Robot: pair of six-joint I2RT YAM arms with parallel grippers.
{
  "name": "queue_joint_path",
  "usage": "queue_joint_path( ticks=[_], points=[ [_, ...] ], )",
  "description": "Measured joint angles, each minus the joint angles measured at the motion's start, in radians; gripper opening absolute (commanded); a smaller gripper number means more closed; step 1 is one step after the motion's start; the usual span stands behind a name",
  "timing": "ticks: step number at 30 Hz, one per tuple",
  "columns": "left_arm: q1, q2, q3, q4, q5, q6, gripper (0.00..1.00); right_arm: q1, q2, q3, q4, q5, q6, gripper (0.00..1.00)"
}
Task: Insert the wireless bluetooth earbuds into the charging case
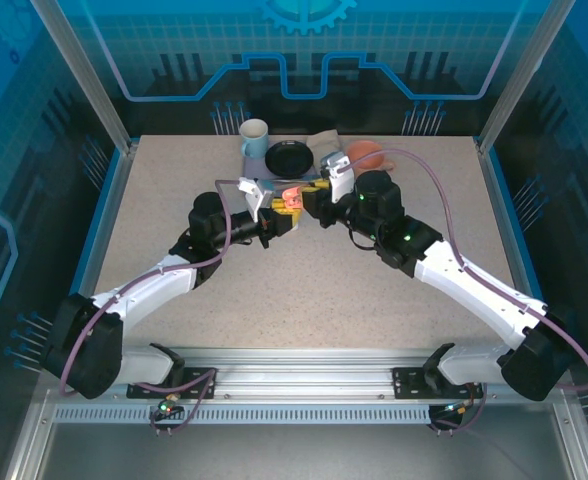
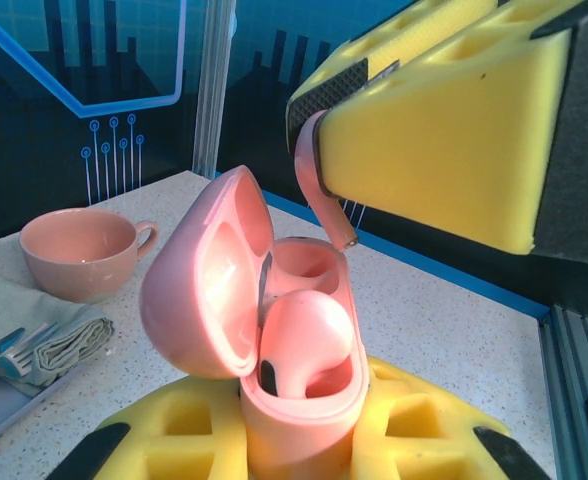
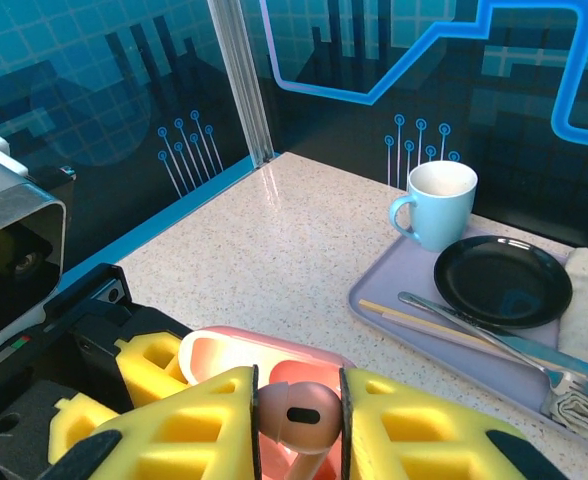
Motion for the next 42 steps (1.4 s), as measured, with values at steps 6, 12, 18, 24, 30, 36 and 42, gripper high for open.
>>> queue_joint_path(
  ticks=[6, 12, 18, 24, 30, 36, 42],
  points=[
    [0.0, 0.0, 0.01, -0.007, 0.0, 0.0, 0.0, 0.0, 0.0, -0.001, 0.0, 0.0, 0.003, 0.24],
    [0.0, 0.0, 0.011, -0.007, 0.0, 0.0, 0.0, 0.0, 0.0, -0.001, 0.005, -0.002, 0.008, 0.23],
    [0.0, 0.0, 0.012, -0.008, 0.0, 0.0, 0.0, 0.0, 0.0, -0.007, 0.014, -0.002, 0.008, 0.22],
    [0.0, 0.0, 0.012, -0.016, 0.0, 0.0, 0.0, 0.0, 0.0, -0.027, 0.042, -0.002, 0.008, 0.21],
    [-0.001, 0.001, 0.012, -0.026, 0.001, 0.0, 0.0, 0.0, 0.0, -0.05, 0.061, 0.006, 0.008, 0.2],
    [-0.001, 0.001, 0.012, -0.025, 0.001, 0.0, 0.0, 0.0, 0.0, -0.05, 0.067, 0.008, 0.006, 0.19],
    [-0.001, 0.001, 0.012, -0.03, 0.0, 0.0, 0.0, 0.0, -0.007, -0.069, 0.083, 0.009, -0.005, 0.18]
  ],
)
